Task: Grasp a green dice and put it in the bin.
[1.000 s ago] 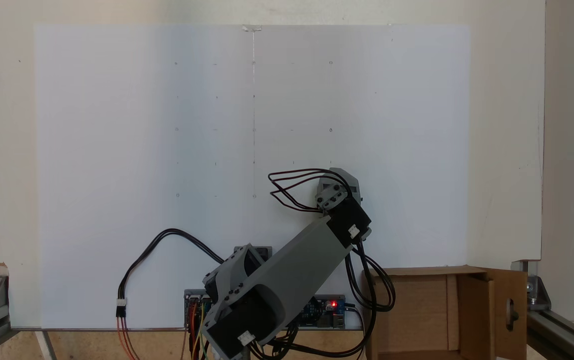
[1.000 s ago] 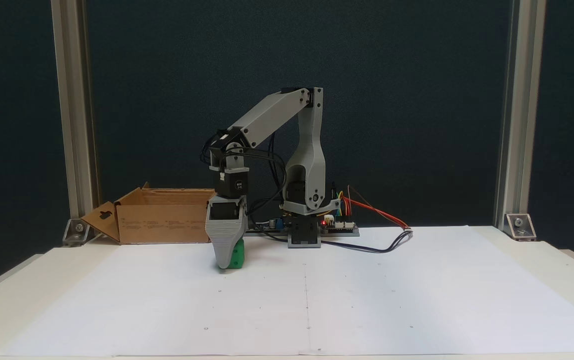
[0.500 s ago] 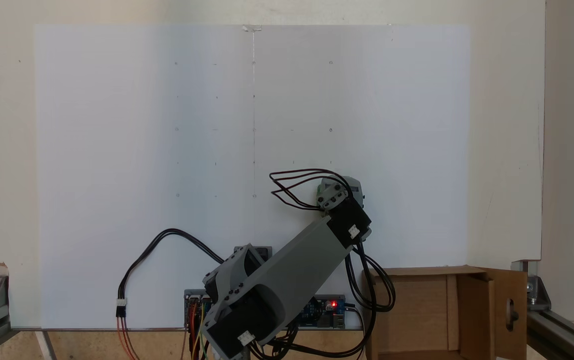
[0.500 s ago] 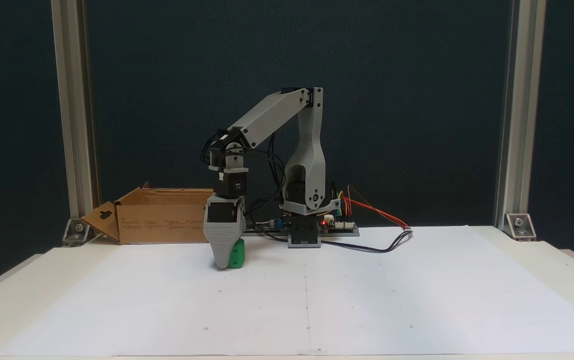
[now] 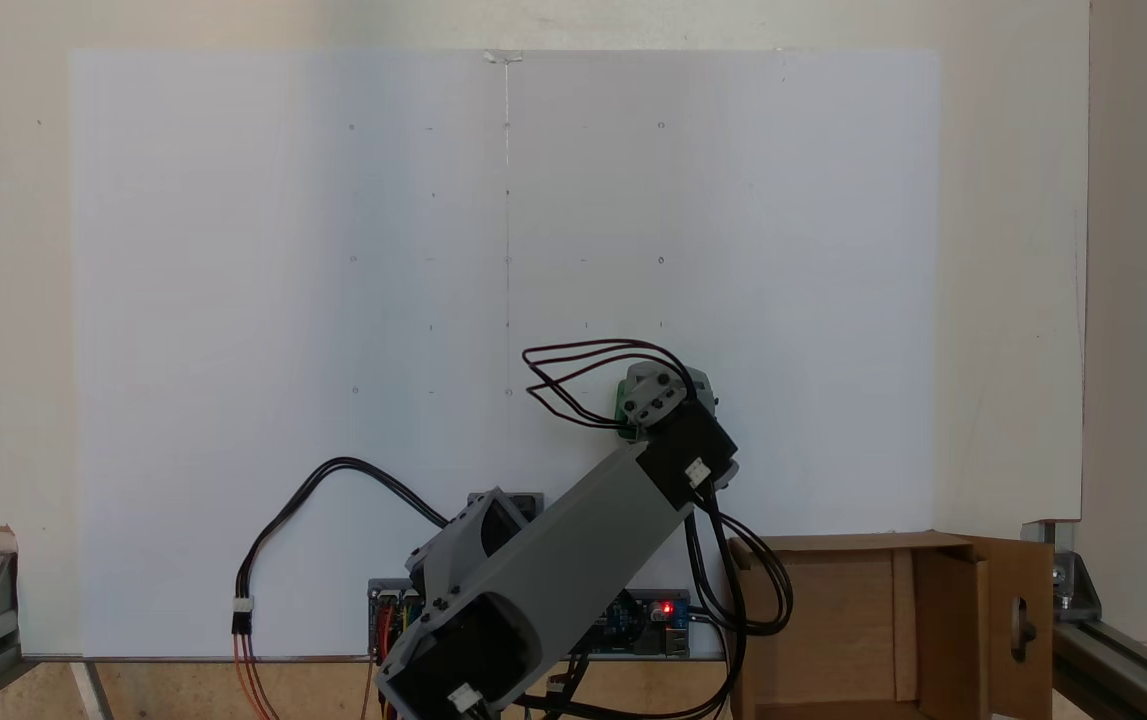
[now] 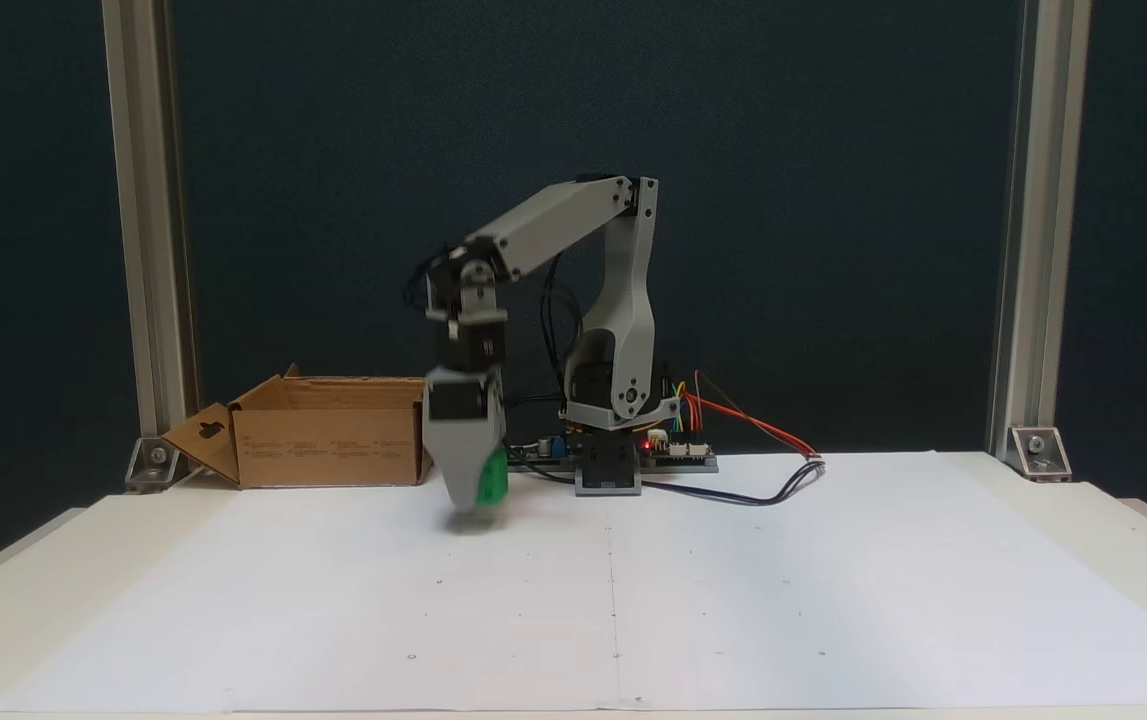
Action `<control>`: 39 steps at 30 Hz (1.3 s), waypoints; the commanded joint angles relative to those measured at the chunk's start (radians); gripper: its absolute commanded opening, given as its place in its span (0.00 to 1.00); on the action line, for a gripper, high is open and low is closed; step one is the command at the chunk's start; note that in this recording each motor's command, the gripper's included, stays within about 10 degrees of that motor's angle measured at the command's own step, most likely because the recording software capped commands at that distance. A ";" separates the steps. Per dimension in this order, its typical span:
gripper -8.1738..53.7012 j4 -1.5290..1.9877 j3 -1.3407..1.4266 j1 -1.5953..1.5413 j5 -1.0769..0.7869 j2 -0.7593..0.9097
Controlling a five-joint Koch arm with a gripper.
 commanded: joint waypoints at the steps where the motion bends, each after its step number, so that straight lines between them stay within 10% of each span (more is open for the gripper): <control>1: 0.32 0.162 -0.159 -0.015 0.167 0.048; 14: 0.32 0.563 -0.753 0.009 0.698 0.083; 39: 0.32 0.410 -1.032 0.730 0.729 -0.281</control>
